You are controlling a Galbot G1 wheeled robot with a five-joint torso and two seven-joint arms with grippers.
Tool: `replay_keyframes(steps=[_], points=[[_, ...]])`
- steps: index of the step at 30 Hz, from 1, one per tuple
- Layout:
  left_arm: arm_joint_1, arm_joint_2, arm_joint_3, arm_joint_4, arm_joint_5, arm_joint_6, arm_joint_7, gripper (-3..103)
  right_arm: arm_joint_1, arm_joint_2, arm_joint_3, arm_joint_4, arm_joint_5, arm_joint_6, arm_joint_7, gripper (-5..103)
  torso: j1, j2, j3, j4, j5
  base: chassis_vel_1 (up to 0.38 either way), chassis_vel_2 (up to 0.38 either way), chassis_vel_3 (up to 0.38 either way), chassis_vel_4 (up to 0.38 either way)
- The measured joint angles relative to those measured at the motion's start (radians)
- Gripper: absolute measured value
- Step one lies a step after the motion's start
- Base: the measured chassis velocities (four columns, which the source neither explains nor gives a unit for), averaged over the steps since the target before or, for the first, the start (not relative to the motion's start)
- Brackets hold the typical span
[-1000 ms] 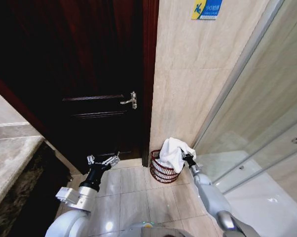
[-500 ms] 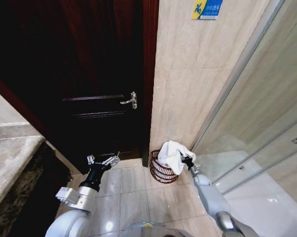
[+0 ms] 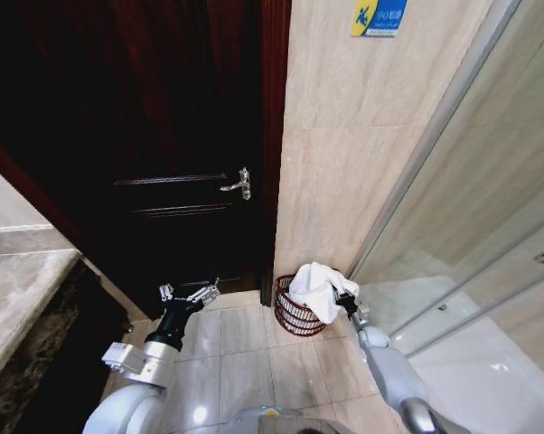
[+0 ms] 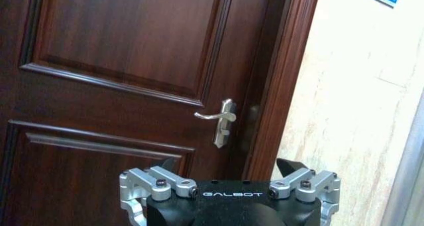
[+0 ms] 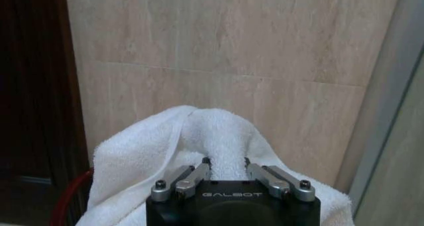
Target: Discard the used towel into the hamper.
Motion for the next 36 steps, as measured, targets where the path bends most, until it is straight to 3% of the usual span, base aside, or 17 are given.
replay_keyframes(steps=[8, 11, 14, 20, 28, 36], points=[[0.0, 0.0, 0.0, 0.0, 0.0, 0.0, 0.0, 100, -0.009, 0.003, 0.007, 0.012, -0.041, -0.023, 0.018, 14, 0.0, 0.0, 0.0, 0.0, 0.0, -0.173, 0.172, 0.168, -0.159], [0.0, 0.0, 0.0, 0.0, 0.0, 0.0, 0.0, 100, -0.035, -0.014, 0.006, 0.044, -0.095, -0.082, 0.018, 14, 0.001, 0.0, 0.0, 0.0003, 0.0002, -0.224, 0.201, 0.175, -0.183], [0.0, 0.0, 0.0, 0.0, 0.0, 0.0, 0.0, 100, -0.063, -0.034, -0.001, 0.076, -0.123, -0.141, -0.01, 14, 0.002, -0.001, 0.001, 0.0003, 0.0002, -0.143, 0.102, 0.103, -0.04], [0.0, 0.0, 0.0, 0.0, 0.0, 0.0, 0.0, 100, -0.064, -0.038, -0.007, 0.078, -0.175, -0.163, -0.056, 14, 0.0, 0.0, 0.0, -0.0003, 0.0, -0.024, 0.009, -0.048, -0.011], [0.0, 0.0, 0.0, 0.0, 0.0, 0.0, 0.0, 100, 0.037, 0.009, -0.036, -0.006, -0.315, -0.225, -0.123, 14, 0.001, 0.0, 0.0, -0.0001, -0.0002, 0.016, -0.008, -0.006, 0.013], [0.0, 0.0, 0.0, 0.0, 0.0, 0.0, 0.0, 100, 0.121, 0.051, -0.07, -0.094, -0.409, -0.253, -0.124, 14, 0.001, 0.0, 0.0, 0.0, -0.0006, 0.0, 0.0, 0.0, 0.0]])
